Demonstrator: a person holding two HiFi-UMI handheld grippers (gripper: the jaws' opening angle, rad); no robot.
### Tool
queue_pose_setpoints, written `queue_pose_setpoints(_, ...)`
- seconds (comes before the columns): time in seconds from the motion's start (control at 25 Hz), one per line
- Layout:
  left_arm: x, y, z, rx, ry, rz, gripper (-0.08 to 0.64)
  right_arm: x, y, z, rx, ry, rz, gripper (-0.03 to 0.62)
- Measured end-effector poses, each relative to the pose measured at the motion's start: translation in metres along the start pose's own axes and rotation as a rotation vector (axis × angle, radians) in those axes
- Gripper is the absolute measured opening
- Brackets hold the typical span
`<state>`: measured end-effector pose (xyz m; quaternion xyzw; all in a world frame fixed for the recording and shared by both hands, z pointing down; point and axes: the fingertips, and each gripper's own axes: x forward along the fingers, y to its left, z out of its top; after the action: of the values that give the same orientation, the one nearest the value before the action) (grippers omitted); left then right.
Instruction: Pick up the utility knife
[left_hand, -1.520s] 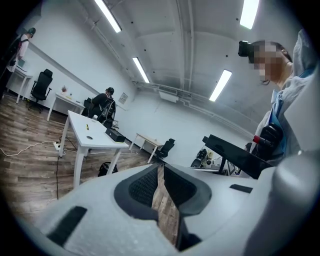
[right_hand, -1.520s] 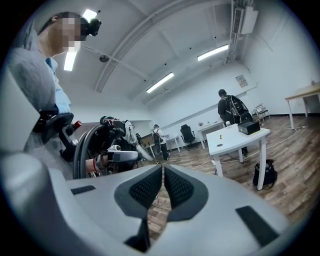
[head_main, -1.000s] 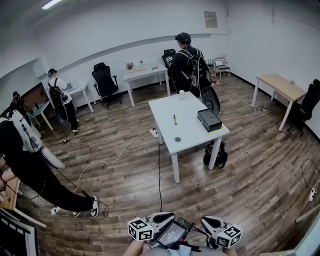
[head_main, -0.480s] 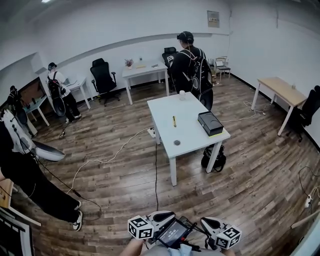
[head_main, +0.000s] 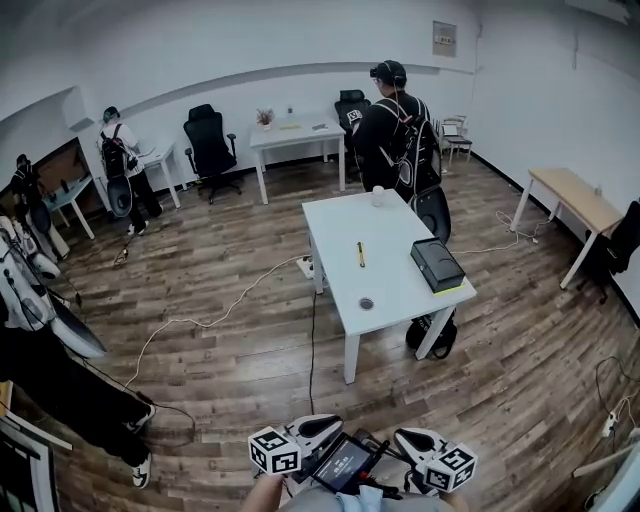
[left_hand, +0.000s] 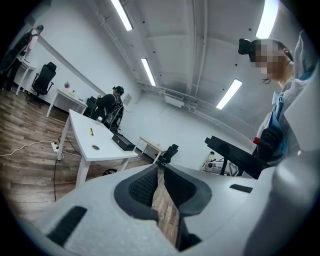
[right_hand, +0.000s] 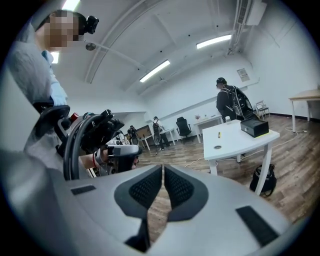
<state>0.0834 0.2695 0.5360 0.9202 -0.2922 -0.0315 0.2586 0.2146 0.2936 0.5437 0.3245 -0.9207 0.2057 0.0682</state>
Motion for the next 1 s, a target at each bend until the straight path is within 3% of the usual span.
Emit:
queue_pose_setpoints(0.4,-0.018,0.098,0.071,0.006,-0.12,0.038,0.048,0.097,-0.021,0.045,-0.078,0.012,0.013,0.031)
queue_pose_setpoints(0.52,-0.025,0.113,0.084,-0.003,-0.16,0.013,0.048,0.117,-0.023,0.054,-0.083,0.016,0.018,0.031)
queue_pose_setpoints(0.68,-0.031,0.117,0.089,-0.071,-0.227,-0.04,0.048,0.137,-0.026,0.052,-0.053,0.027,0.044,0.031)
queue_pose_setpoints(1.0,-0.019,0.153,0.095,-0.023,-0.164,0.046,0.048,0.183,-0.045,0.062,-0.064,0.089,0.116,0.031)
